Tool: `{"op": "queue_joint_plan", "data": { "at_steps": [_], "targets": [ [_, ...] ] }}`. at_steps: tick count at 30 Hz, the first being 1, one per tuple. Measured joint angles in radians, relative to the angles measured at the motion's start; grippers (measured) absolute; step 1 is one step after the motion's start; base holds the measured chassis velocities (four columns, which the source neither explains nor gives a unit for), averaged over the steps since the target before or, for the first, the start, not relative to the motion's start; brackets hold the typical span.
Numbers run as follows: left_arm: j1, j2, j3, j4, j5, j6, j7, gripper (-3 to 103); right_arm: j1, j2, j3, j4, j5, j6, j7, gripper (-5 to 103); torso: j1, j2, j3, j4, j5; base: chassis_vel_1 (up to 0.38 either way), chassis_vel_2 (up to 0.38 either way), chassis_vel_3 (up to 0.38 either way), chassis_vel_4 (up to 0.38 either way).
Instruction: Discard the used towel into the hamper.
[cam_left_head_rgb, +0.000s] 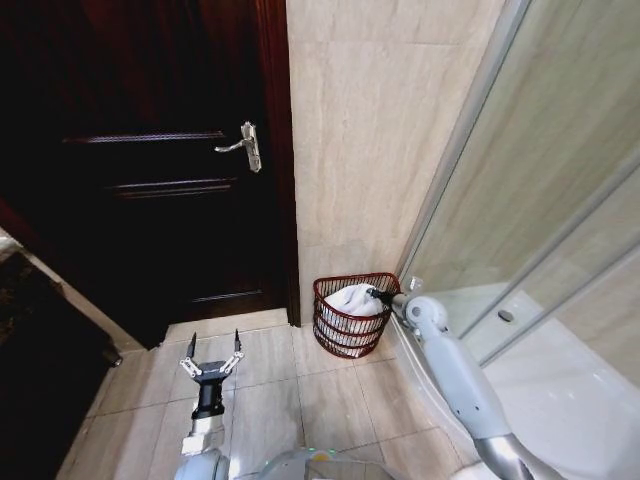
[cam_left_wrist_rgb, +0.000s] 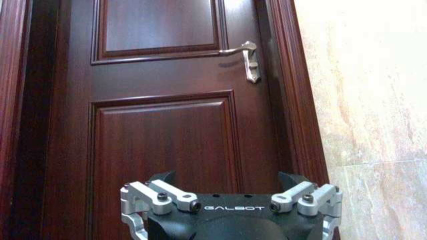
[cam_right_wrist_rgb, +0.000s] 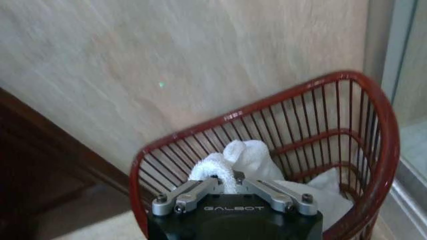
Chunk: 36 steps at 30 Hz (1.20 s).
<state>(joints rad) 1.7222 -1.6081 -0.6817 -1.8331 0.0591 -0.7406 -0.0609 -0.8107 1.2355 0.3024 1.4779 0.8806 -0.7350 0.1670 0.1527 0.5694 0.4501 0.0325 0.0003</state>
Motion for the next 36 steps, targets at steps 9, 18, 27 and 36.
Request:
{"op": "queue_joint_plan", "data": {
  "at_steps": [9, 18, 27, 36],
  "targets": [
    [-0.002, 0.000, 0.000, -0.028, 0.003, 0.032, 0.000, 100, 0.065, 0.020, -0.023, -0.172, -0.231, 0.000, -0.218, 2, 0.000, 0.000, 0.000, -0.0001, -0.0005, 0.000, 0.000, 0.000, 0.000],
    [-0.022, 0.000, -0.011, -0.049, -0.012, 0.067, -0.003, 100, 0.128, 0.074, -0.015, -0.284, -0.352, -0.008, -0.180, 18, 0.000, 0.000, 0.000, 0.0000, -0.0003, 0.000, 0.000, 0.000, 0.000],
    [-0.033, 0.000, -0.005, -0.065, -0.021, 0.084, -0.002, 100, 0.153, -0.012, -0.016, -0.286, -0.499, -0.003, -0.204, 44, 0.000, 0.000, 0.000, -0.0001, -0.0004, 0.000, 0.000, 0.000, 0.000],
    [-0.030, 0.000, 0.005, -0.075, -0.019, 0.080, 0.004, 100, 0.143, -0.040, -0.017, -0.242, -0.534, 0.033, -0.191, 78, 0.000, 0.000, 0.000, -0.0003, 0.0001, 0.000, 0.000, 0.000, 0.000]
  ]
}}
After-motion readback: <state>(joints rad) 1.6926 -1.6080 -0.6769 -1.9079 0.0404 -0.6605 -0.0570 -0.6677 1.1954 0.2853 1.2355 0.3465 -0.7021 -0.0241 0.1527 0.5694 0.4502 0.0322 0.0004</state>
